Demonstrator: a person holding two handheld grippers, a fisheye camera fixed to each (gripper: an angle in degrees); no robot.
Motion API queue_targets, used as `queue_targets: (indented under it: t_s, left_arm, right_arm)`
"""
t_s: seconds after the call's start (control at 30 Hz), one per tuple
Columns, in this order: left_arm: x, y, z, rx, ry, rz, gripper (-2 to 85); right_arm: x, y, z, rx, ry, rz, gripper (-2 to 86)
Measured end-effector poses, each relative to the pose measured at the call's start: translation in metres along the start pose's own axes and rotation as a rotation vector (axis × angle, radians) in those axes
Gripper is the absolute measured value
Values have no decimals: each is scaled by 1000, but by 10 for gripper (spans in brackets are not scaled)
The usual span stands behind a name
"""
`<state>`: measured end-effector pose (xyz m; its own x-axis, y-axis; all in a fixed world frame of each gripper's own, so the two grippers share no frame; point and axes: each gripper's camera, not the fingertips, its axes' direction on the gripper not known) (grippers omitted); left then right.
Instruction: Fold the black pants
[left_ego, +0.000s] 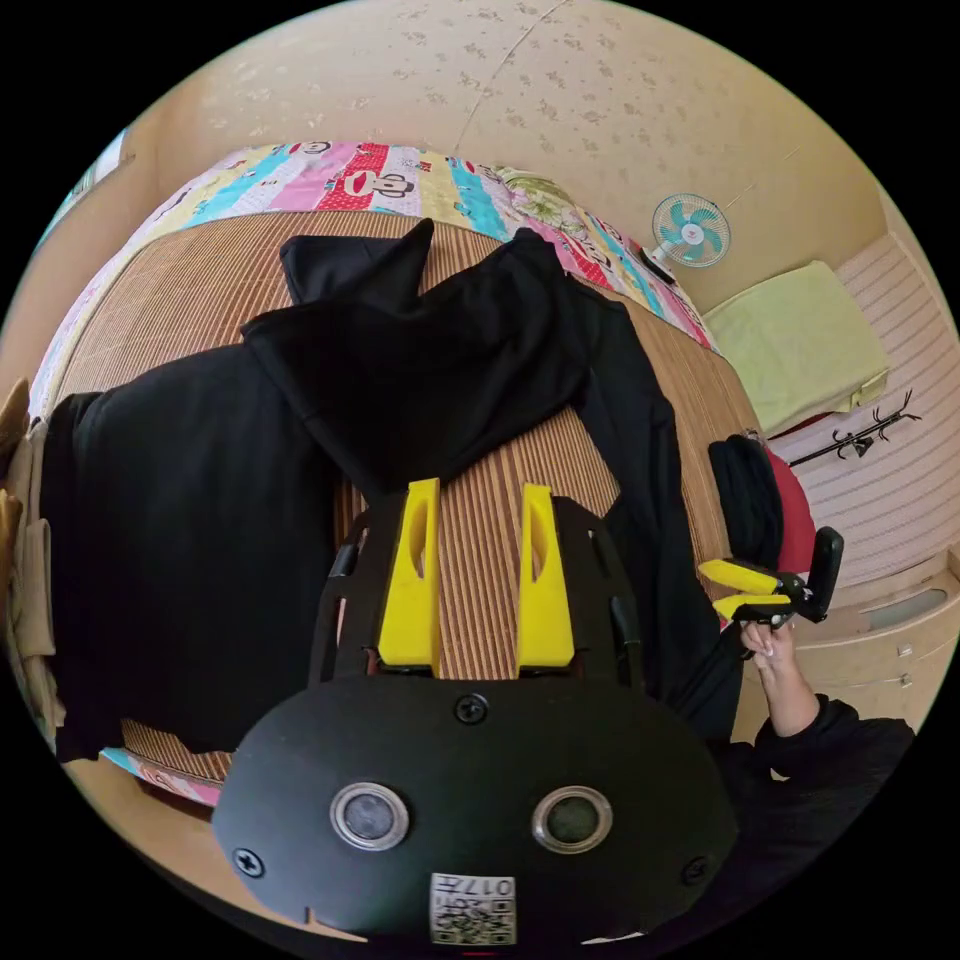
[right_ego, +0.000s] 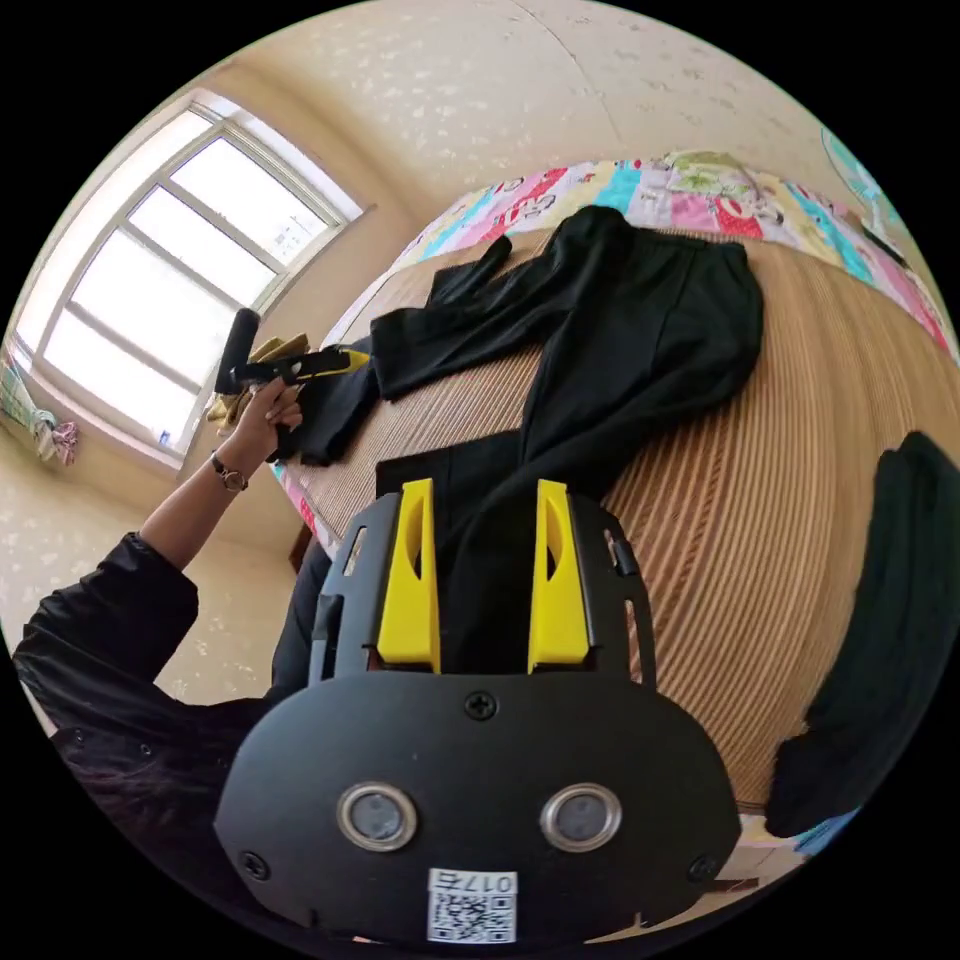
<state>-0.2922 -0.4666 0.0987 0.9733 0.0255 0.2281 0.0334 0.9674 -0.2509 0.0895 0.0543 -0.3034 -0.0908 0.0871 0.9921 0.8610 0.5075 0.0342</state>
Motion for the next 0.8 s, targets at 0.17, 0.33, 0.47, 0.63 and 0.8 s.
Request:
queue_targets:
  t_s: [0.17, 0.33, 0.47, 0.63, 0.8]
  left_arm:
    - [-27, 54, 36, 25, 63, -22, 126]
    - [29, 106, 81, -107, 198, 210, 93]
    - [76, 168, 95, -235, 272, 230, 42]
    - [140, 289, 87, -327, 710, 221, 38]
    - [205, 341, 27, -320, 766, 595, 42]
  right_arm:
    - [-53, 103, 84, -25, 275, -137, 72]
    - [-5, 87, 20, -48, 125, -73, 42]
    - [80, 115, -67, 213, 20, 245, 47]
    - [91, 186, -102, 352, 121, 387, 119]
    - [96, 226, -68, 186, -56, 358, 211]
